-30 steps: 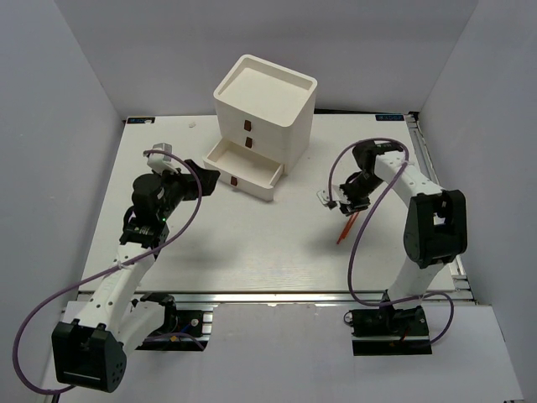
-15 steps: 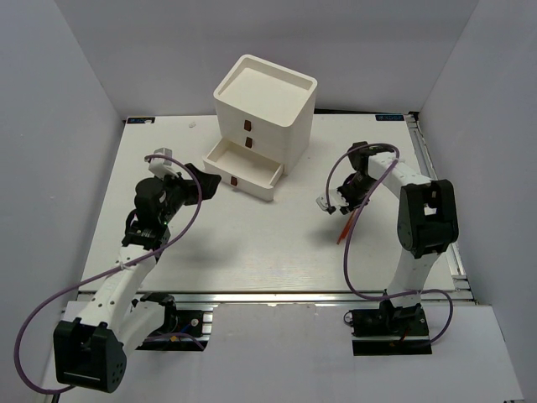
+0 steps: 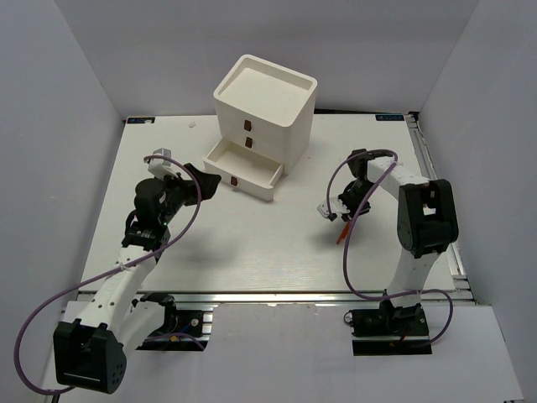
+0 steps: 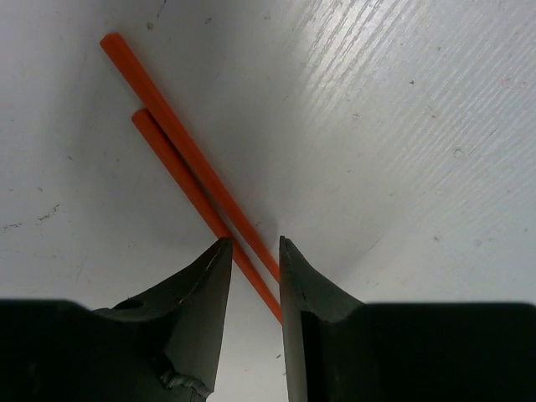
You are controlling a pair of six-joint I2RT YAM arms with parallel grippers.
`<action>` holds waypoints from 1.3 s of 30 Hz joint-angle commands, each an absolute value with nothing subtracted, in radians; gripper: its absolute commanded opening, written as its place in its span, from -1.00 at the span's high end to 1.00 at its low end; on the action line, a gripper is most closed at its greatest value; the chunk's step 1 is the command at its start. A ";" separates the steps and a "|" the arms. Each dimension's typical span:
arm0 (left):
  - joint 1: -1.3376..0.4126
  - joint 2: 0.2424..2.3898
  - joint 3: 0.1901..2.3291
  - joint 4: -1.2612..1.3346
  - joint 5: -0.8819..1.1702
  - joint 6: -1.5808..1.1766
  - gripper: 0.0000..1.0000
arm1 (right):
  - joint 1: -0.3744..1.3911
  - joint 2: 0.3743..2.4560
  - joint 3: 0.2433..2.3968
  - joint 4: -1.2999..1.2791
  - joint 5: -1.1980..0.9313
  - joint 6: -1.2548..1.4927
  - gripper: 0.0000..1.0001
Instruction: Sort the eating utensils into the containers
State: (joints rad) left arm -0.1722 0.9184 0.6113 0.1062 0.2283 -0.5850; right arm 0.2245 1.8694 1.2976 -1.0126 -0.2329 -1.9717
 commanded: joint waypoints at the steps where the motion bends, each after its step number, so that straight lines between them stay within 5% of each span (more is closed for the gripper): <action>1: -0.169 0.888 0.598 0.112 0.229 -0.589 -0.96 | 0.225 1.882 1.292 -1.016 -0.224 -2.042 0.29; 19: -0.167 0.854 0.577 0.092 0.212 -0.597 -0.96 | 0.255 1.947 1.295 -0.934 -0.213 -2.000 0.36; 30: -0.167 0.864 0.592 0.072 0.207 -0.591 -0.96 | 0.345 2.020 1.373 -0.853 -0.340 -1.815 0.97; 39: -0.167 0.864 0.595 0.064 0.196 -0.592 -0.96 | 0.423 1.990 1.558 -0.850 -0.524 -1.704 1.00</action>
